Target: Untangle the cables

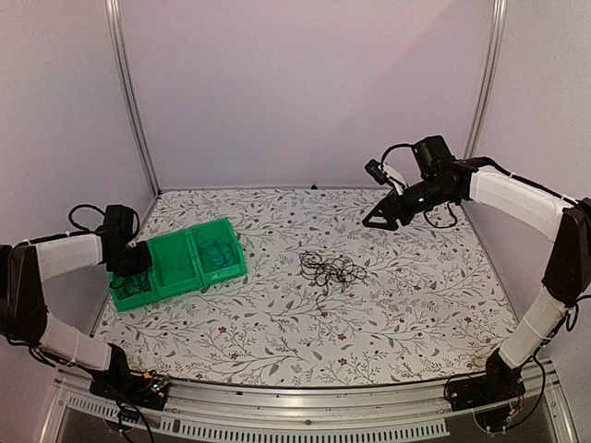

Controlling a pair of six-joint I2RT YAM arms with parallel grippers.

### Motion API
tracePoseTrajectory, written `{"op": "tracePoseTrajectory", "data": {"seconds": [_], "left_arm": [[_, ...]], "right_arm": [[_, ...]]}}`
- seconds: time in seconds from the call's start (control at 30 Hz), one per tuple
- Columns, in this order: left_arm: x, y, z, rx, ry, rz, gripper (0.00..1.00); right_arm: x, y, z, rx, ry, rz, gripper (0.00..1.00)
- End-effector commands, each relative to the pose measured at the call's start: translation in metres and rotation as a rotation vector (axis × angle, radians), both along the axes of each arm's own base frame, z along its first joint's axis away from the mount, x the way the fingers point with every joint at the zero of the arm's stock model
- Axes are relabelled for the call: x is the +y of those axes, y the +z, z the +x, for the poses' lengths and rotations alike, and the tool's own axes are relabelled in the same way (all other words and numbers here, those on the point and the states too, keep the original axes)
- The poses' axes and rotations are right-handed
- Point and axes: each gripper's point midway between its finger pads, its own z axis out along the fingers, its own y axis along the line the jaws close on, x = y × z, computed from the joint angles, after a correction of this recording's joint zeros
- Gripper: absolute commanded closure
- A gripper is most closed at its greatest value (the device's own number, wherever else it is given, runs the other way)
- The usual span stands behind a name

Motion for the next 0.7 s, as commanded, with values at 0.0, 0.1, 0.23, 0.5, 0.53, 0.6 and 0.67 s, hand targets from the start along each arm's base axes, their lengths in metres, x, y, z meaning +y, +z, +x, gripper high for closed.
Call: {"op": "tracePoseTrajectory", "data": {"seconds": [0.0,0.1,0.23,0.5,0.53,0.6,0.67], "left_arm": [[-0.006,0.045,-0.002,-0.048,0.018,-0.025,0.78],[-0.018,0.066,-0.010,-0.066,0.019,-0.096,0.72],[-0.033,0.084,-0.022,-0.087,0.023,-0.178,0.62],[-0.022,0.119,-0.031,-0.107,0.077,-0.134,0.55],[-0.020,0.120,-0.030,-0.103,0.070,-0.117,0.54],[-0.017,0.116,-0.028,-0.080,0.068,-0.092,0.54],[-0.014,0.109,-0.024,-0.059,0.064,-0.069,0.54]], "right_arm": [[0.003,0.015,0.000,-0.043,0.011,0.020,0.35],[0.003,0.017,0.000,-0.046,0.013,0.024,0.35],[0.005,0.017,0.000,-0.043,0.017,0.032,0.35],[0.010,0.020,0.004,-0.032,0.023,0.051,0.35],[0.010,0.019,0.005,-0.028,0.024,0.053,0.35],[0.010,0.018,0.005,-0.024,0.024,0.053,0.35],[0.010,0.018,0.005,-0.024,0.024,0.050,0.35]]}}
